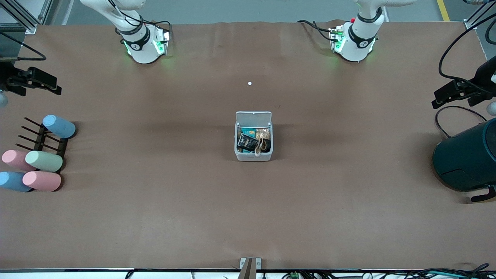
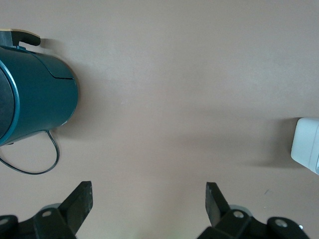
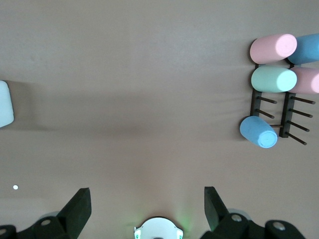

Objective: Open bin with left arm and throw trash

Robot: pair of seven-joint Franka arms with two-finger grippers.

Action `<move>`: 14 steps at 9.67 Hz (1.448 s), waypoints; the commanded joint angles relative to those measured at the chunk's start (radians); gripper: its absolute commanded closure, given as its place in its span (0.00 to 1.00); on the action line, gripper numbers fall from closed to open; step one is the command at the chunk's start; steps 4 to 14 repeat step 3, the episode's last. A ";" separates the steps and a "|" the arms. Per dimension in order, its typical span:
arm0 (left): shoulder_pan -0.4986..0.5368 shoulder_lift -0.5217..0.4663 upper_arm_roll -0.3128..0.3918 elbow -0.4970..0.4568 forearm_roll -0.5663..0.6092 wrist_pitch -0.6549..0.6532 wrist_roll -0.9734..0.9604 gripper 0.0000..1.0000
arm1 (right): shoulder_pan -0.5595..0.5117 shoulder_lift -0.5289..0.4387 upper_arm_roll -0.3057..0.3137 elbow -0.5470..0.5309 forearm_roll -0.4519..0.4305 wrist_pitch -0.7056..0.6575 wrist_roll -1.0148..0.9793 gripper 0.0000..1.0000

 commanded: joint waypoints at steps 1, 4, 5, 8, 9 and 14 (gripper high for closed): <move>-0.001 0.013 0.003 0.025 0.002 -0.001 0.009 0.00 | 0.003 -0.026 0.010 -0.045 -0.043 0.031 -0.016 0.00; -0.001 0.013 0.003 0.025 0.002 -0.001 0.010 0.00 | 0.003 -0.026 0.010 -0.045 -0.038 0.030 -0.022 0.00; -0.001 0.013 0.003 0.025 0.002 -0.001 0.010 0.00 | 0.003 -0.026 0.010 -0.045 -0.038 0.030 -0.022 0.00; -0.001 0.013 0.003 0.025 0.002 -0.001 0.010 0.00 | 0.003 -0.026 0.010 -0.045 -0.038 0.030 -0.022 0.00; -0.001 0.013 0.003 0.025 0.002 -0.001 0.010 0.00 | 0.003 -0.026 0.010 -0.045 -0.038 0.030 -0.022 0.00; -0.001 0.013 0.003 0.025 0.002 -0.001 0.010 0.00 | 0.003 -0.026 0.010 -0.045 -0.038 0.030 -0.022 0.00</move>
